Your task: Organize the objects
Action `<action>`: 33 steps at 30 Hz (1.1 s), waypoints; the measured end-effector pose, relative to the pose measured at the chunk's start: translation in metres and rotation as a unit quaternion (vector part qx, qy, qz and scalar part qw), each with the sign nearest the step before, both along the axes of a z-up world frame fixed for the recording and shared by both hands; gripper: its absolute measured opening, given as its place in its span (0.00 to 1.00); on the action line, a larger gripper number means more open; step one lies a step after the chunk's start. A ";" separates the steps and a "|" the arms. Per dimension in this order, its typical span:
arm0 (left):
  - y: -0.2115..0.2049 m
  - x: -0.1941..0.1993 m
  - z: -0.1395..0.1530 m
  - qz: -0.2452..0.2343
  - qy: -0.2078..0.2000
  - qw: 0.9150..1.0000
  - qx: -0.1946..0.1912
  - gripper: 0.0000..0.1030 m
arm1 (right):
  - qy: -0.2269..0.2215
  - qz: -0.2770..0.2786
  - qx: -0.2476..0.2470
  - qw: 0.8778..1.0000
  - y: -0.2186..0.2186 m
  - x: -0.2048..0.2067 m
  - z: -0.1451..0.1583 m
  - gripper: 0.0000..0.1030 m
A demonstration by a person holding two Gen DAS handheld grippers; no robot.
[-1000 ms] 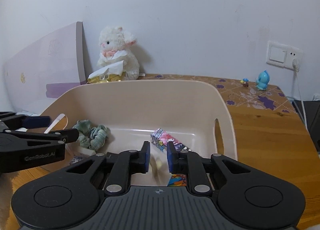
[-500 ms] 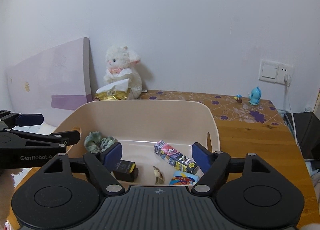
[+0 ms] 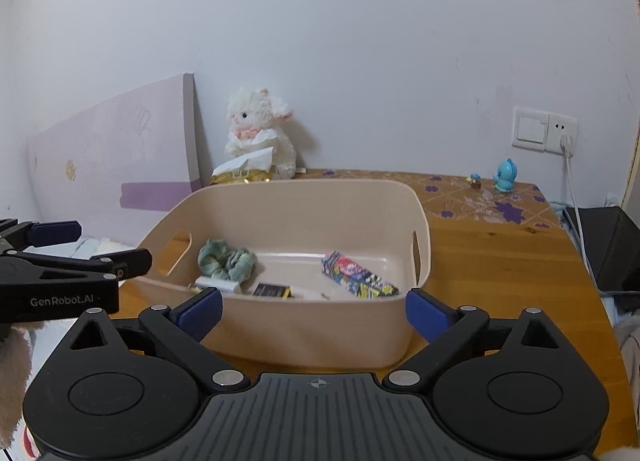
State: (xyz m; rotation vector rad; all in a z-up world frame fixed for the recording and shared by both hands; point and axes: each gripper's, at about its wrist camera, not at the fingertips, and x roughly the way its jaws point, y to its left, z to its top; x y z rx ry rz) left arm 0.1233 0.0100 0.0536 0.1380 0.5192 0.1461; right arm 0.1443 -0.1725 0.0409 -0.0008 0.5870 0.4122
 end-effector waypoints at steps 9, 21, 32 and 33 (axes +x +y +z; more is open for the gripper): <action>-0.003 -0.028 0.004 0.012 0.008 1.000 -0.020 0.92 | 0.012 0.002 0.000 1.000 -0.006 -0.021 0.000 0.99; -0.013 -0.066 0.005 0.015 0.008 0.999 -0.028 0.92 | 0.021 0.018 -0.007 1.000 -0.011 -0.054 -0.003 1.00; -0.016 -0.090 -0.009 0.025 0.021 0.999 -0.043 0.92 | 0.043 0.024 -0.013 0.999 -0.014 -0.068 -0.015 1.00; -0.016 -0.091 -0.010 0.024 0.021 0.998 -0.045 0.92 | 0.044 0.024 -0.013 0.999 -0.015 -0.070 -0.016 1.00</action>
